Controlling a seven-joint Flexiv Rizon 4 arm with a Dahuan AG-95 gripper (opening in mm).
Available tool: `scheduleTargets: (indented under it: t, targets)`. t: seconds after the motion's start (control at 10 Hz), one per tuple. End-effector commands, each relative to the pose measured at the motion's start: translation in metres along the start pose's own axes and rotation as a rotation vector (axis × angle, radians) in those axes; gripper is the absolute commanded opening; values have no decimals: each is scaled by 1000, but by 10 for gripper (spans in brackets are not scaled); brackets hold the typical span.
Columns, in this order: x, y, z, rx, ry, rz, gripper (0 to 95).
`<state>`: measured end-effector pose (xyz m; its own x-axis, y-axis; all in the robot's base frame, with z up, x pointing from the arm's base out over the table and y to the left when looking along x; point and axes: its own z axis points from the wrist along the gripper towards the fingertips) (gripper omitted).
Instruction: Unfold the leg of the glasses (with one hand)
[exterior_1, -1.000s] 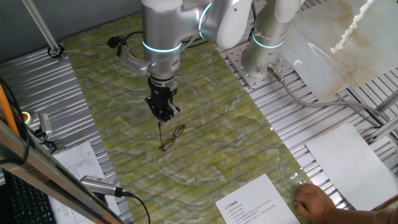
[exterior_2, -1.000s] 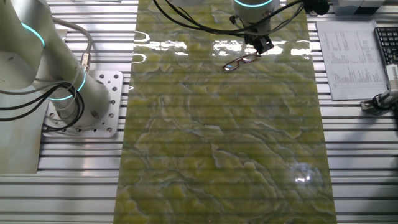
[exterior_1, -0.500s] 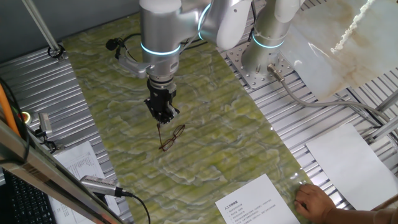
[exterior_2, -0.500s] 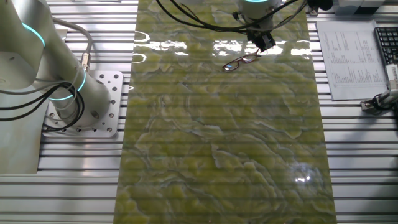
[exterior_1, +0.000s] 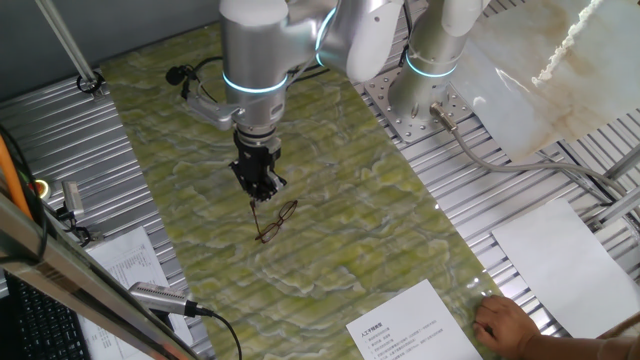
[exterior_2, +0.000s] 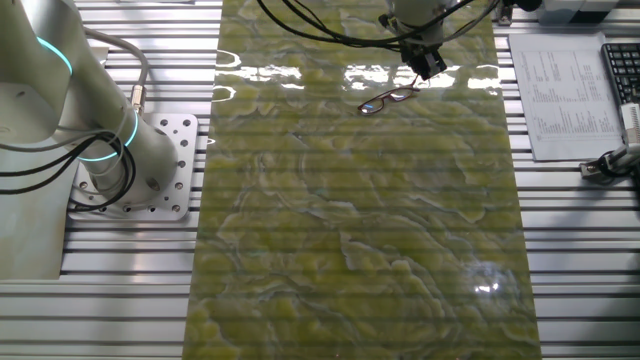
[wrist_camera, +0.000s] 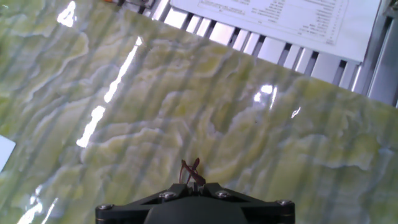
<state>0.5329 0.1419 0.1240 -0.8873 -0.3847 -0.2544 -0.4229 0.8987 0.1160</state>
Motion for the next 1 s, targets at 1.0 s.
scheduleTargets:
  t: [1.0]
  targets:
    - [-5,0,-1,4,18,-15,0]
